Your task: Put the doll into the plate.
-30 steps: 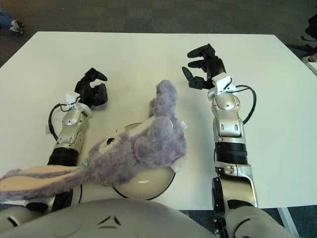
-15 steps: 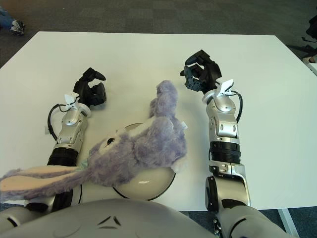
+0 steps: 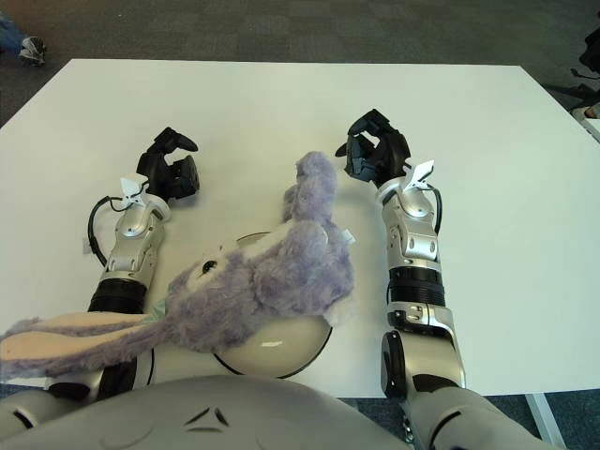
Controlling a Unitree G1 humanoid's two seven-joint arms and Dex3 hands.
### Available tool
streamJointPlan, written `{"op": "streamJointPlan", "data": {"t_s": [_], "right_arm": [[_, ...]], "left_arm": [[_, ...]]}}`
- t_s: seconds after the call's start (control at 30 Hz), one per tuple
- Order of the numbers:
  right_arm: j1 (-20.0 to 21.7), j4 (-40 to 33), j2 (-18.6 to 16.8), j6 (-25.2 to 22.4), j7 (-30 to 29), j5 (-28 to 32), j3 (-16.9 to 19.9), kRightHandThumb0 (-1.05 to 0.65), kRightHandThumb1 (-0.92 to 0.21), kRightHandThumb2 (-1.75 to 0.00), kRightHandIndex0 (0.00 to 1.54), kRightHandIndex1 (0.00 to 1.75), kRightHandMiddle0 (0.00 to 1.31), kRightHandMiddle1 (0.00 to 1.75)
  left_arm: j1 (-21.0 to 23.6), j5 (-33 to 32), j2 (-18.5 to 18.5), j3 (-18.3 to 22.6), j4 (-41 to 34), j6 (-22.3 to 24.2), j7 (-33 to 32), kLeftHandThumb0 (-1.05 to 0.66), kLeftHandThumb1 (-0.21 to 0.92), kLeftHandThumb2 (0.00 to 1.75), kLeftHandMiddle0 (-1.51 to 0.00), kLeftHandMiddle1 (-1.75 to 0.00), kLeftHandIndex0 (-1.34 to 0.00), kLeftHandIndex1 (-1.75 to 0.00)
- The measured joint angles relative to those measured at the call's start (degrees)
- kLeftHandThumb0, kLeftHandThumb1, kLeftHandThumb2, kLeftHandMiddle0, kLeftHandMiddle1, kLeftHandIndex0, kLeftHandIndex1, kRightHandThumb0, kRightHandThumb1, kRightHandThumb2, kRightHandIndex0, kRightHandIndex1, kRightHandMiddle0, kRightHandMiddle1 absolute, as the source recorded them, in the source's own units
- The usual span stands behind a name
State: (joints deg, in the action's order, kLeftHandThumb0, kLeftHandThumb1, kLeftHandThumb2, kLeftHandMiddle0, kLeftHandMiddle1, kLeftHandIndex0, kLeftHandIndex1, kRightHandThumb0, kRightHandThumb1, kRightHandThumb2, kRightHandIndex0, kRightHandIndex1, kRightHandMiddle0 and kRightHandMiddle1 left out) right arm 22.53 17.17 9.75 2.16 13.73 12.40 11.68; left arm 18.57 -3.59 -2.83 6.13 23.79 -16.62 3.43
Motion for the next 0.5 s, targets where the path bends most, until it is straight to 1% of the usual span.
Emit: {"op": "streamJointPlan", "data": {"t_s": [0.3,0.5], "right_arm": [[0.1,4.0,-1.2,3.1,-0.1,0.1,0.1,-0.01,-0.22,-1.40,0.70,1.64,0.49,1.75],[0.2,6.7,-1.9,3.4,0.0,0.2,0.2,-0.01,-0.12,-1.54,0.75,1.71,0.54,1.75]], "left_arm": [[-0.1,0.0,0.0,0.0,-0.1,0.0,0.0,-0.43,0.47,1.13,-1.19,-1.75,-0.49,-1.75],[-0.2,-0.4,0.0,0.0,-0.3,-0.1,0.2,-0.43,0.46,1.13,-1.20,-1.75,-0.50,-1.75]]}}
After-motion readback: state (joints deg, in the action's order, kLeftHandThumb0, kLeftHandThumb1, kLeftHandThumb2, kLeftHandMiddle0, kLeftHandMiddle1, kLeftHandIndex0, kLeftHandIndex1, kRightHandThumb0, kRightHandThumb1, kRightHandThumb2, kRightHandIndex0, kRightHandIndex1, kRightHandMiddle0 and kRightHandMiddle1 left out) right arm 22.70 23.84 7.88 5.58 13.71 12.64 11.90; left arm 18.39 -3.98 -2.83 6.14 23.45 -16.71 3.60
